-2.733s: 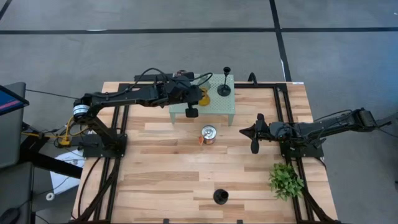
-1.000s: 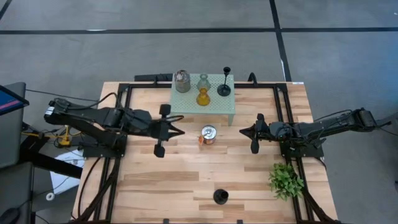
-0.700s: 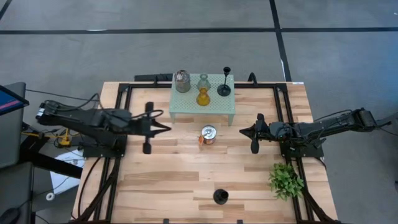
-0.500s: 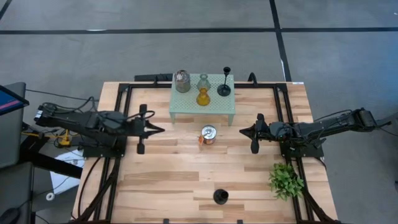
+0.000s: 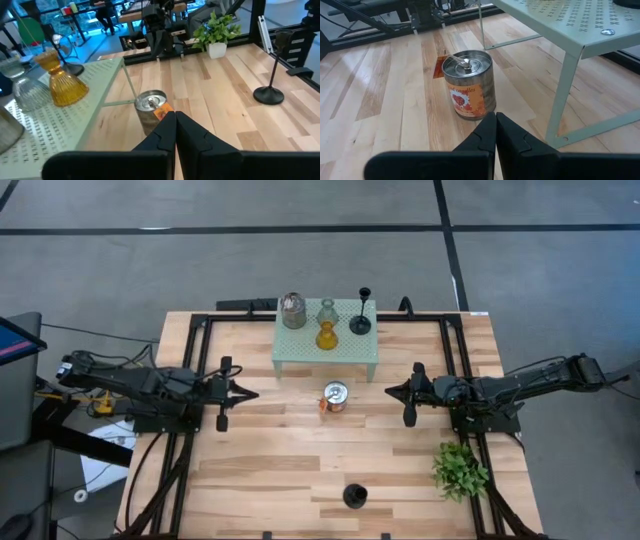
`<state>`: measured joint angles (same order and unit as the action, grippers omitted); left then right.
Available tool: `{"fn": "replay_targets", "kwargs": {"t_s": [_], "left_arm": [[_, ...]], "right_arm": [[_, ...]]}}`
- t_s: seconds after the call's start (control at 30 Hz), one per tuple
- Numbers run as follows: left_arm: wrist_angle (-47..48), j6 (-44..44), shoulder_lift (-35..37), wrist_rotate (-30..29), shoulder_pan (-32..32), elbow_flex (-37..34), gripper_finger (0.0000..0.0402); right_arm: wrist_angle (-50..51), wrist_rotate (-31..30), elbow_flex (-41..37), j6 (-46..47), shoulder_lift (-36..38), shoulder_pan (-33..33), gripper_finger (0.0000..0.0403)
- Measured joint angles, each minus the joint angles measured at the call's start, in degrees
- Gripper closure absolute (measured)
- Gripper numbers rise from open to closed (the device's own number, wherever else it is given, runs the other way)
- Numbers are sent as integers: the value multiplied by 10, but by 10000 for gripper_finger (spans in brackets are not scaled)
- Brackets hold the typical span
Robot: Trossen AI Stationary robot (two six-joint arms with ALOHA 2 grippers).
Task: Pick & Place candle stick holders
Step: Put the black candle holder on the shelf
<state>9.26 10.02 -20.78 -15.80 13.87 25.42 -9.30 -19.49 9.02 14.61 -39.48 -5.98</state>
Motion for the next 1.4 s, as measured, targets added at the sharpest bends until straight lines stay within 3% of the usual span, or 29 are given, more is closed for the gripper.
{"fn": "replay_targets", "kwargs": {"t_s": [0.73, 0.93, 1.13, 1.4], "left_arm": [[-4, 2, 0, 18, 0, -25, 394], [-4, 2, 0, 17, 0, -25, 394], [-3, 2, 0, 17, 0, -25, 394], [-3, 2, 0, 17, 0, -25, 394]], "right_arm": [[-80, 1, 0, 30, 0, -1, 403], [-76, 58, 33, 27, 0, -2, 403], [94, 91, 149, 5, -15, -35, 403], [281, 103, 348, -2, -115, -92, 403]]}}
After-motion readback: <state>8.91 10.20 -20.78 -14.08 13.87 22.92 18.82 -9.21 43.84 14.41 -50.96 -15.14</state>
